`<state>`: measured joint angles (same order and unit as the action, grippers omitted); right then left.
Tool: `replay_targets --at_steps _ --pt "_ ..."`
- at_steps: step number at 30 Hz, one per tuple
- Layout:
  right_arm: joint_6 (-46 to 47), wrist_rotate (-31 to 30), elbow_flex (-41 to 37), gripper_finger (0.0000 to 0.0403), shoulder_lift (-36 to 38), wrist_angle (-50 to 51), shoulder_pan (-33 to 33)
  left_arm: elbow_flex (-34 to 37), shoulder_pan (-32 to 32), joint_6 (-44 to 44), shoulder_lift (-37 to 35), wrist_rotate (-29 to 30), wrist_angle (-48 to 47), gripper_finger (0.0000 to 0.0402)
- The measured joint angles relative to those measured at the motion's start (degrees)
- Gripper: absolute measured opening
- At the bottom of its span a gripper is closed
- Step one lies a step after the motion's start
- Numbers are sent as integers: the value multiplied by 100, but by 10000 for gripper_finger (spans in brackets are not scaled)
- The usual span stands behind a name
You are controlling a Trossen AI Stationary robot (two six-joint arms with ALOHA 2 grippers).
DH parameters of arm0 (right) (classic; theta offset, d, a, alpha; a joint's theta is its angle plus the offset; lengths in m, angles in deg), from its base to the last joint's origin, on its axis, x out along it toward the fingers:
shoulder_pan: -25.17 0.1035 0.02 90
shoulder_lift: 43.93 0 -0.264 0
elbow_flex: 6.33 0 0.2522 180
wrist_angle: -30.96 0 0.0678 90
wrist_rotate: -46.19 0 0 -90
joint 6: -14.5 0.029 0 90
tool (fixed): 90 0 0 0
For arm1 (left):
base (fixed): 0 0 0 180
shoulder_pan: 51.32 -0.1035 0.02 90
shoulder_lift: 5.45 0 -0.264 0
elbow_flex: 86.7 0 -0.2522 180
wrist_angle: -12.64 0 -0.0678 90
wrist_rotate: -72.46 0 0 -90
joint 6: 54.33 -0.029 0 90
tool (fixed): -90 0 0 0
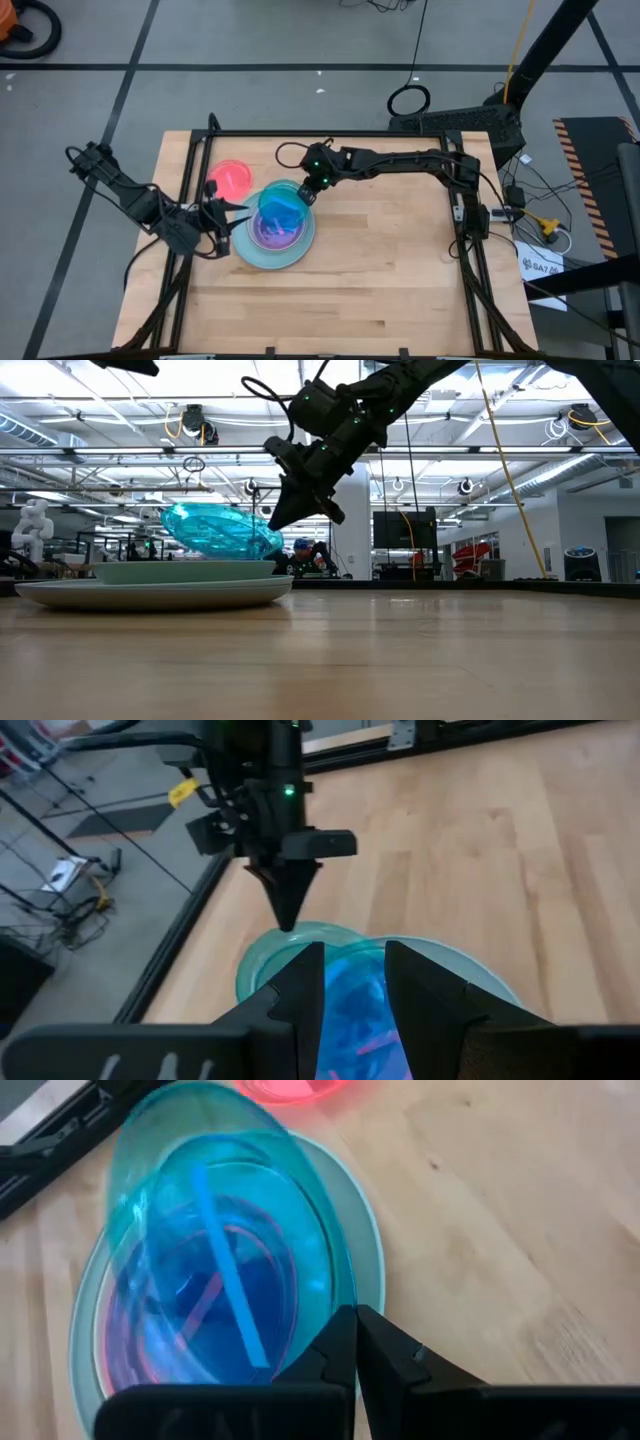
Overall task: Stack plastic plates
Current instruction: Stack the light blue plate on top of the pink plate, then stack the pink plate on top of the light blue plate
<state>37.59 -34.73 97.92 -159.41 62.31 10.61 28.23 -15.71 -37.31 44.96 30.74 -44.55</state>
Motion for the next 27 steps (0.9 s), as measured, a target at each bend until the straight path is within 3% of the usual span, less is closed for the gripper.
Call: replay_targets --at_steps 5,18,27 --pt "92 3 -2 16 -11 19 1 0 -207 -10 0 49 -5 115" --pt "-212 24 -2 124 -11 -42 10 0 -704 -76 2 56 -5 115" --pt "-890 168 -2 131 -9 -31 93 -1 -767 167 2 -166 -5 115"
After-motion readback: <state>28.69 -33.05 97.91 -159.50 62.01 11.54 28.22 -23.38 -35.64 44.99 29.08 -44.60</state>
